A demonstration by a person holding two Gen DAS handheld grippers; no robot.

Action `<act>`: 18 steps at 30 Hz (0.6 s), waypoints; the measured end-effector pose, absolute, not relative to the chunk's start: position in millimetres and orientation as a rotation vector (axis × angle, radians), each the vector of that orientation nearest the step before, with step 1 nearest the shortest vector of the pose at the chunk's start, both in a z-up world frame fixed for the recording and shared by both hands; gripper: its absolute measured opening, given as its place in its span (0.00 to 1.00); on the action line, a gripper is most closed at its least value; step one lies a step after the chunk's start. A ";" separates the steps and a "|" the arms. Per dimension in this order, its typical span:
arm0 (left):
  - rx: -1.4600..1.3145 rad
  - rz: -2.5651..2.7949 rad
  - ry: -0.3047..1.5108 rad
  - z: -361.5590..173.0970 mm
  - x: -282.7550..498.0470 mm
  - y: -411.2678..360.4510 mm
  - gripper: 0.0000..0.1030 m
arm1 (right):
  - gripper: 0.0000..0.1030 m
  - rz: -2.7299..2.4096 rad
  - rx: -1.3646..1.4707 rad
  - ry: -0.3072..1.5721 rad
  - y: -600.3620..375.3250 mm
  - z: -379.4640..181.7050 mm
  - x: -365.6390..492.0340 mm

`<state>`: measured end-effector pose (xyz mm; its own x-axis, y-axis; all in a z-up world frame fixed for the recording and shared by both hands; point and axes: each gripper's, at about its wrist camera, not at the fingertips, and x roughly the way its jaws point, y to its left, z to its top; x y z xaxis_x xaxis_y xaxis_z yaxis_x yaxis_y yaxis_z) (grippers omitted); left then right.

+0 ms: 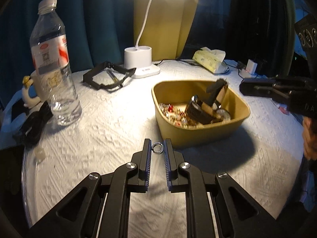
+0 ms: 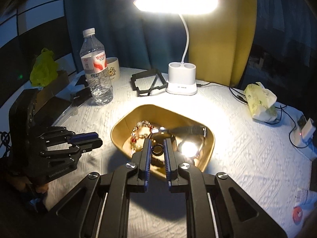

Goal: Organize jewelry
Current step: 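Carry both rings over the box, lower them in and open both grippers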

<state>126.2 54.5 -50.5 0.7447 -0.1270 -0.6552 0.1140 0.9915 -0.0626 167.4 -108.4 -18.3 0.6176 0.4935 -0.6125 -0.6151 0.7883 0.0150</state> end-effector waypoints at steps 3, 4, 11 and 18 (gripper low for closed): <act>-0.023 -0.139 0.701 -42.7 133.4 54.0 0.14 | 0.12 0.647 -0.210 0.647 -103.2 -21.8 175.0; -0.024 -0.142 0.695 -39.9 135.5 53.4 0.14 | 0.12 0.646 -0.215 0.648 -102.0 -23.4 177.2; -0.025 -0.172 0.672 -29.2 151.3 38.4 0.14 | 0.12 0.622 -0.213 0.646 -110.0 -25.8 189.3; -0.020 -0.202 0.697 -31.0 167.6 23.1 0.14 | 0.12 0.624 -0.176 0.657 -123.5 -29.8 198.8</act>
